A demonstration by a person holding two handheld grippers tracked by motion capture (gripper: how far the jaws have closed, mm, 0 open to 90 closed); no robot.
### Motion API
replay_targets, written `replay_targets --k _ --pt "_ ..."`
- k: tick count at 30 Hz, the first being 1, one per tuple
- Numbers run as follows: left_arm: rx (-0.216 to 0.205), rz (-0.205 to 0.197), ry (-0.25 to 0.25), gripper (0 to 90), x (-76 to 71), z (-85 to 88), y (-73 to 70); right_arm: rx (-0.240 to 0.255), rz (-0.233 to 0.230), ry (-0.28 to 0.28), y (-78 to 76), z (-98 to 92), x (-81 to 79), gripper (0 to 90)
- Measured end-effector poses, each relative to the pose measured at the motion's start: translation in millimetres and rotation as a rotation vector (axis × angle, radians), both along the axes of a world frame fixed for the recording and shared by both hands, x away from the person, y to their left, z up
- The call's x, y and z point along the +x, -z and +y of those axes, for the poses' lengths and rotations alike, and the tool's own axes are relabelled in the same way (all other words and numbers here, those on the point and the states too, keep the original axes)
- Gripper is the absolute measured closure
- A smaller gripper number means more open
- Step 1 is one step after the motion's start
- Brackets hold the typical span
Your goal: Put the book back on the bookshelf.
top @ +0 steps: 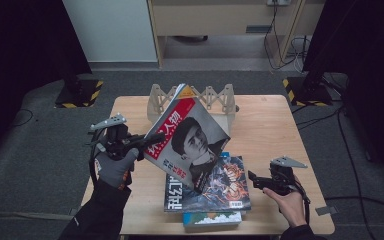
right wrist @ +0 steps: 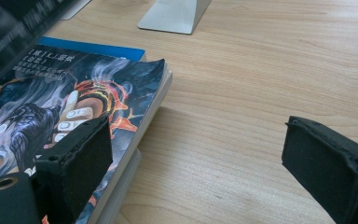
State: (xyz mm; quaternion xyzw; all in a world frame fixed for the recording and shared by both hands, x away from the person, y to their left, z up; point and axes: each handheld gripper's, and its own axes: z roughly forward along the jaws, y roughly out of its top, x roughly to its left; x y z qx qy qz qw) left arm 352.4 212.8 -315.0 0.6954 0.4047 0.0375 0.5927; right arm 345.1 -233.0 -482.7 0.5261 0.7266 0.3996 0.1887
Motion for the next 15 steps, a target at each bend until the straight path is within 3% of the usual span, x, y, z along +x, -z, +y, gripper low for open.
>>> replay_targets --k 9,15 --pt "-0.044 -0.034 -0.032 86.4 3.6 11.4 -19.4 -0.016 0.003 0.012 1.8 -4.0 2.5 8.7" --pt "-0.047 -0.064 -0.074 86.4 5.2 21.9 -32.6 -0.074 0.037 0.027 12.0 -10.7 10.5 7.1"
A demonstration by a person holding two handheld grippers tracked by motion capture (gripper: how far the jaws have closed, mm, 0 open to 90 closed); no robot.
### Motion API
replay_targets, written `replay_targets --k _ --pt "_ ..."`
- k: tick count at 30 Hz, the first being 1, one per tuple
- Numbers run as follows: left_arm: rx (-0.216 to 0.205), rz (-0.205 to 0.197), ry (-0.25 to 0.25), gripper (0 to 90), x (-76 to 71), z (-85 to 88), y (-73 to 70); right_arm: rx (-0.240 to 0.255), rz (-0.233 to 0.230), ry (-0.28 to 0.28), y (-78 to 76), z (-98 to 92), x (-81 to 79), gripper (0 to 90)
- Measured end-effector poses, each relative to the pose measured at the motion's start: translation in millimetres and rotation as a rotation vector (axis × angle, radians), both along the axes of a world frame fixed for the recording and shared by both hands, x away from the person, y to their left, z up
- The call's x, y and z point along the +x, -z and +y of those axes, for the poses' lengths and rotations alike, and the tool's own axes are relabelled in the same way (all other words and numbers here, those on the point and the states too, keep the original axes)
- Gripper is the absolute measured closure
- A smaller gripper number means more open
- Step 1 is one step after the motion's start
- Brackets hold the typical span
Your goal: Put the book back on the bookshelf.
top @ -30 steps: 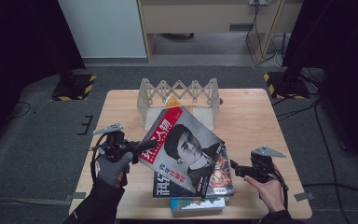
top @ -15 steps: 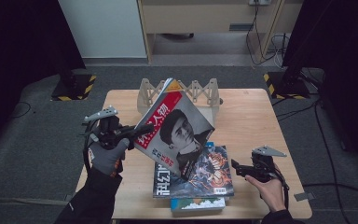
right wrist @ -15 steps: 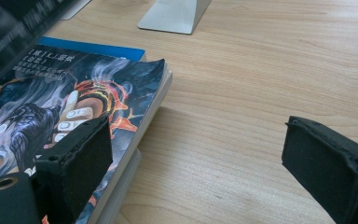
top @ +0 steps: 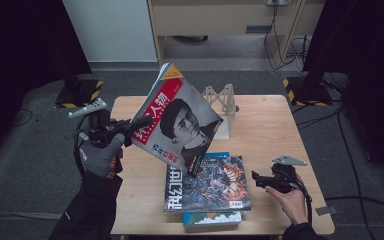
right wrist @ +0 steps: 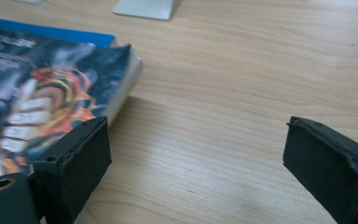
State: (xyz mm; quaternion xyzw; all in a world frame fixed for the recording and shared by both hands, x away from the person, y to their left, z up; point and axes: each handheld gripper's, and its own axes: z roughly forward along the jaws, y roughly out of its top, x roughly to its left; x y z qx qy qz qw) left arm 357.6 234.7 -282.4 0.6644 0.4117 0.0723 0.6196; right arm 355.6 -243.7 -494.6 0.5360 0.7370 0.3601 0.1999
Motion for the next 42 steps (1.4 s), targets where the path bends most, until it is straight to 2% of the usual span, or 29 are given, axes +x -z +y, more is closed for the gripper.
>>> replay_targets --k 4,17,26,30,42 --pt "-0.004 -0.012 -0.028 86.4 2.3 7.1 -8.3 -0.045 0.017 -0.012 5.4 -1.1 2.2 6.9" --pt "-0.028 -0.048 -0.074 86.4 2.8 28.5 -30.8 -0.081 0.046 -0.018 13.3 -5.9 6.7 6.1" --pt "-0.017 -0.056 -0.124 86.4 6.8 46.5 -41.5 -0.116 0.076 -0.022 20.9 -5.9 10.8 5.4" --pt "-0.017 -0.053 -0.145 86.4 8.6 55.0 -43.2 -0.138 0.089 -0.025 24.6 -6.5 12.4 4.8" --pt "-0.008 -0.028 -0.208 86.3 18.6 72.2 -38.8 -0.162 0.115 -0.026 30.2 -8.6 13.2 4.5"
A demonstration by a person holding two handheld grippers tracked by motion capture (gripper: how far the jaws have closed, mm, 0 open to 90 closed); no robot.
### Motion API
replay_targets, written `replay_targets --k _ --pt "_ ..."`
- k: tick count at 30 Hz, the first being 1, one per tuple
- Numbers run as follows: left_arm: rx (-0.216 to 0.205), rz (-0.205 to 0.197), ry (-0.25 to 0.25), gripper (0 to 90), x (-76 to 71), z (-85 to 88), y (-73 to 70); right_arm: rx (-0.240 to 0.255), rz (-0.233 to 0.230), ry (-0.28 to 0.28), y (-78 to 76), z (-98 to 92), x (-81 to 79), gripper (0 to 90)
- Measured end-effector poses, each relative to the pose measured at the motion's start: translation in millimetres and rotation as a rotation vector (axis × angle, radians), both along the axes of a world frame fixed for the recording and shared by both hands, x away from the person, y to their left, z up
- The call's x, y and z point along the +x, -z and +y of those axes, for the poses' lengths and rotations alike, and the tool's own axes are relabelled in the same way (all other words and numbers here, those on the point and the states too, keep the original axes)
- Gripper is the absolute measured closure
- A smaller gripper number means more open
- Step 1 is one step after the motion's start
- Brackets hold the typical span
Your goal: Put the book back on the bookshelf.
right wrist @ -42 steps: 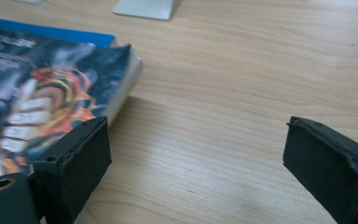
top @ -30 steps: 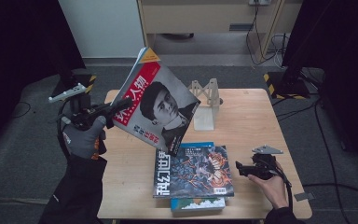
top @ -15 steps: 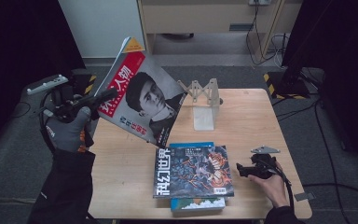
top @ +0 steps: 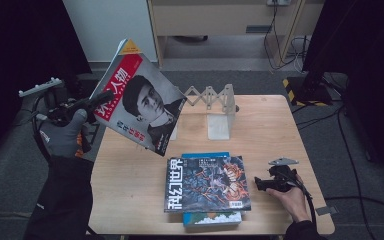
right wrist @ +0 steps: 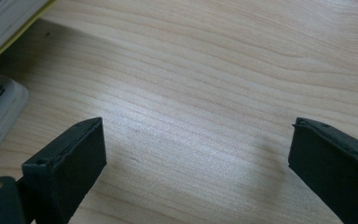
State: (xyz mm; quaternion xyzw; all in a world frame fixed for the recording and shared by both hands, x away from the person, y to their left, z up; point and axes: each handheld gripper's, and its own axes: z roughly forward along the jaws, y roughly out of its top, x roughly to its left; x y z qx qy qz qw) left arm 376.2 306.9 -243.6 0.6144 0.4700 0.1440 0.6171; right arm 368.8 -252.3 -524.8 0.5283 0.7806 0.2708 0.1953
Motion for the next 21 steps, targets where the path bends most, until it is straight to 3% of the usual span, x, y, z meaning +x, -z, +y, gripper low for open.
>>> replay_targets --k 8,21 --pt "0.016 0.010 -0.040 86.4 5.6 7.9 -1.9 -0.009 0.021 -0.012 2.8 1.0 0.3 3.7" --pt "0.058 0.039 -0.097 86.4 22.6 10.6 -0.8 0.023 0.008 0.002 7.0 0.0 -0.1 0.8"
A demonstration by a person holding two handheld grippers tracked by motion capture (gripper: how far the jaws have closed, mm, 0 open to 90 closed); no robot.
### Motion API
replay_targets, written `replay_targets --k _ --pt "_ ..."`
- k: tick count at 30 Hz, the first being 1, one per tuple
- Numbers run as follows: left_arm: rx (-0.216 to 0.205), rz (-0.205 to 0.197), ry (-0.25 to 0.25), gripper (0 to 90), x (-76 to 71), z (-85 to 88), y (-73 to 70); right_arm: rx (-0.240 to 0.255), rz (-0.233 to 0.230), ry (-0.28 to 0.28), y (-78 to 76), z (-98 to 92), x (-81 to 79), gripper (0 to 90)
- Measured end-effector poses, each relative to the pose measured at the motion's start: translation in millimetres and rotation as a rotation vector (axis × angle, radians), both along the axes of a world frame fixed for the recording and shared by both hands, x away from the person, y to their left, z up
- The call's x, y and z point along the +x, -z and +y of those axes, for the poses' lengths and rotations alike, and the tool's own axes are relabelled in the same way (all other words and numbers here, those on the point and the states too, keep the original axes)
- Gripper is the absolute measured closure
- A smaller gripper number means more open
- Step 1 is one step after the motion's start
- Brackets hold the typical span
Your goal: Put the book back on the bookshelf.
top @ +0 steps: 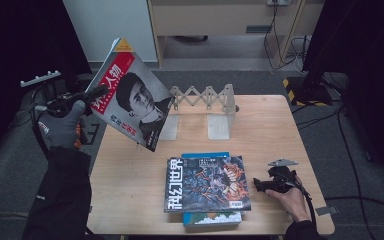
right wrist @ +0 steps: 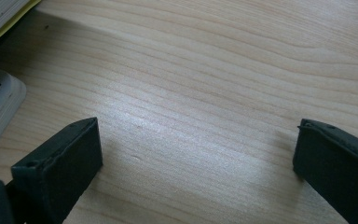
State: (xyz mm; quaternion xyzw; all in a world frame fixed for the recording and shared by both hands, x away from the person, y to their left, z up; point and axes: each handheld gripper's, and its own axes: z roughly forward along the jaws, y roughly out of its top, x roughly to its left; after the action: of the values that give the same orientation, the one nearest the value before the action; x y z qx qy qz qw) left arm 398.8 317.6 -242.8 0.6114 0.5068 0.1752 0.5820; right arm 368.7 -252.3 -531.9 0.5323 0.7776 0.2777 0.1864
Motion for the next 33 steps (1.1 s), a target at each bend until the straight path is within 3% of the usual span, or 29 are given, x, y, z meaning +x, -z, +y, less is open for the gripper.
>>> replay_targets --k 2,9,21,33 --pt "0.008 0.006 -0.011 86.3 3.3 -0.6 1.5 0.014 -0.039 0.008 3.3 0.0 -2.4 0.3" --pt "0.046 0.032 -0.038 86.3 20.6 -7.8 9.2 0.032 -0.088 0.007 7.3 -0.6 -5.1 0.3" --pt "0.073 0.065 -0.066 86.4 42.3 -22.3 22.1 0.036 -0.088 0.011 7.4 -0.2 -5.4 0.3" --pt "0.129 0.077 -0.103 86.3 56.3 -37.1 30.7 0.035 -0.089 0.013 7.4 0.1 -5.3 0.3"
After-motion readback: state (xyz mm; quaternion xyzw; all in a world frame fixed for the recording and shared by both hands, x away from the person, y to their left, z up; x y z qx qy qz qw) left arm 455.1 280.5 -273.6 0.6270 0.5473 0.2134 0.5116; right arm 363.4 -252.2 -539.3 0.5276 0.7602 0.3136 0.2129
